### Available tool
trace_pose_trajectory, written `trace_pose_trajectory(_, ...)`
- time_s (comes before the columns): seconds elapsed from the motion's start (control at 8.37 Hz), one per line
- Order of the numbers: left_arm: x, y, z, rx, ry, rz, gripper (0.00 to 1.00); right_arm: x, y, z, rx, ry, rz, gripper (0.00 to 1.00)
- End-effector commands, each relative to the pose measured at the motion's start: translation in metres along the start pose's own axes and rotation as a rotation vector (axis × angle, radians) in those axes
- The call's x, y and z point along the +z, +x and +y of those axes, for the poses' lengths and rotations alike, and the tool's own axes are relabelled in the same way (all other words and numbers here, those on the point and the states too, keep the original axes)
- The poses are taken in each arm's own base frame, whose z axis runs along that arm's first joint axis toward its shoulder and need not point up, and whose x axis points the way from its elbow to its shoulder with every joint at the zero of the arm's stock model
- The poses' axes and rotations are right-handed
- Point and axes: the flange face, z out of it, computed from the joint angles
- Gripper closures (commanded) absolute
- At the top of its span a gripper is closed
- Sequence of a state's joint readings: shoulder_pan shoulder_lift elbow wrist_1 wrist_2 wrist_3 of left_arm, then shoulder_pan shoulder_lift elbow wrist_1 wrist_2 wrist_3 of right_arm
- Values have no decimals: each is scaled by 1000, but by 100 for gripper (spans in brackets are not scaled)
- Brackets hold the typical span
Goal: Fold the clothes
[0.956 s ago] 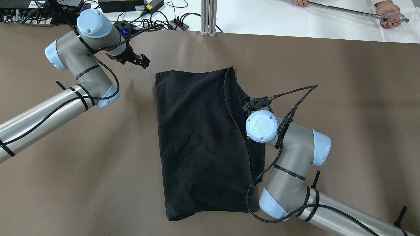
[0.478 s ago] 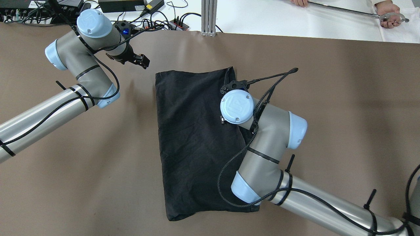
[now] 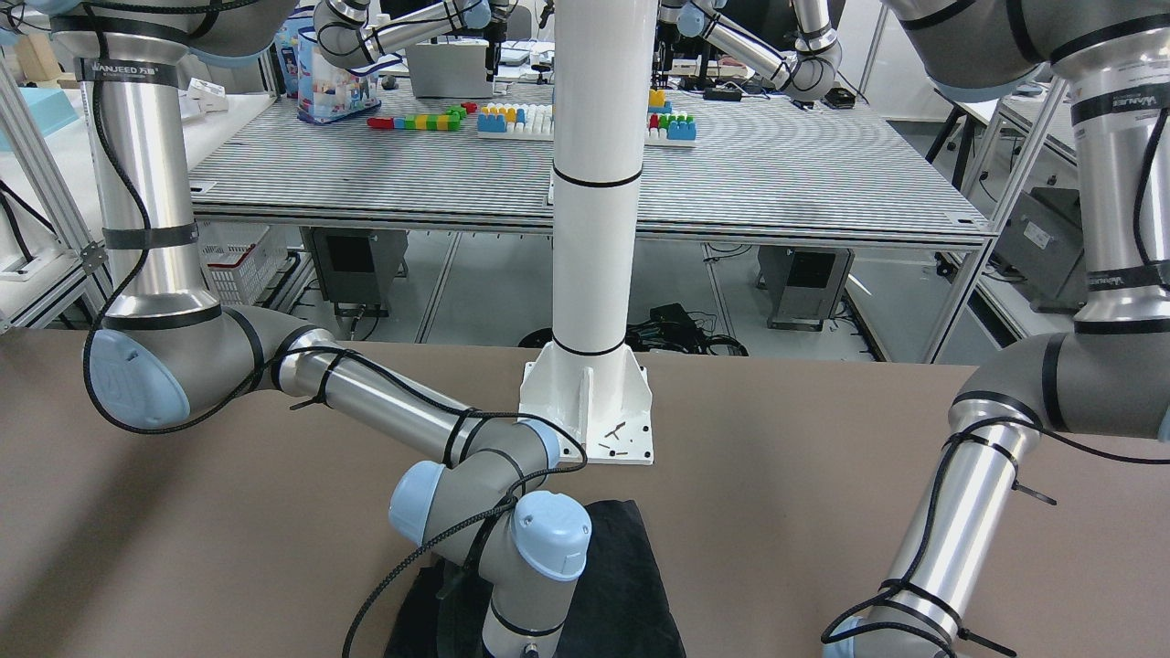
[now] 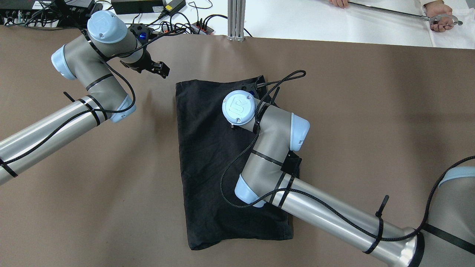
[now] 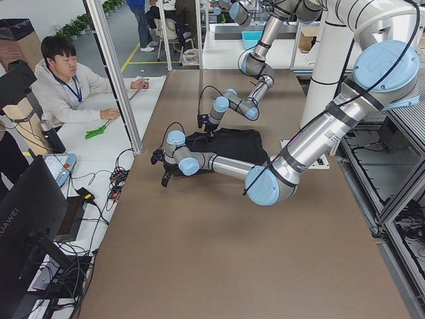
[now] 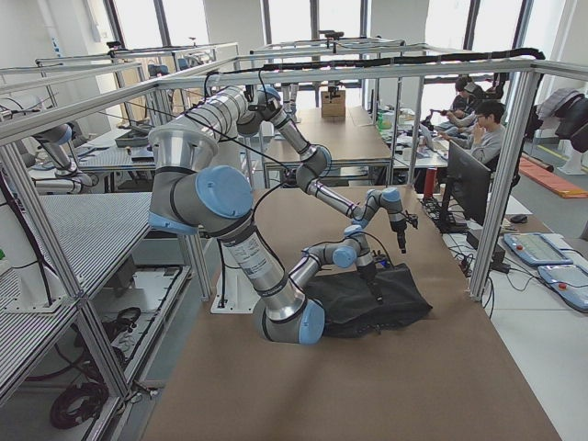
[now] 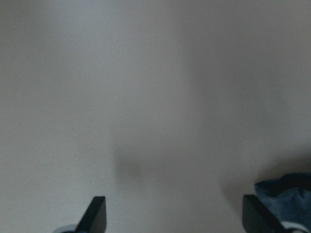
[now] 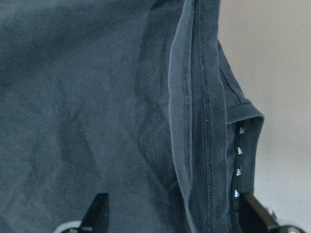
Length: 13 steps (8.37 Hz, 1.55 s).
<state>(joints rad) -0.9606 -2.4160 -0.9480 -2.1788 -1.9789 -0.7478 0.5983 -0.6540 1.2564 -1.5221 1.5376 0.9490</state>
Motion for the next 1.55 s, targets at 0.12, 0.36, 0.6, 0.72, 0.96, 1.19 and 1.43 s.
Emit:
trace_pose_trajectory(0.12,0,-1,0,-1,0,-2,0,29,42,-32,-64,-2,54,6)
trace_pose_trajectory(0.36,0,-1,0,1,0,-2,0,59,86,-27,-91,-28,104,6)
trace_pose_trajectory(0.6,2,-4,2,-1,-5,-3,0,75,120,-29,-104,-2,96,6)
trace_pose_trajectory(0.72,1,-3,1,0,-3,-2,0,63,117,-33,-97,12,55,6)
trace_pose_trajectory(0.96,-23,6,4,-25,32,37,0,1,108,-43,-40,22,-109,6)
trace_pose_trajectory(1.19,-38,12,43,-170,48,85,0,-39,134,-14,167,94,-247,6)
trace_pose_trajectory(1.43,-58,16,100,-272,37,146,0,-47,171,23,261,136,-347,6)
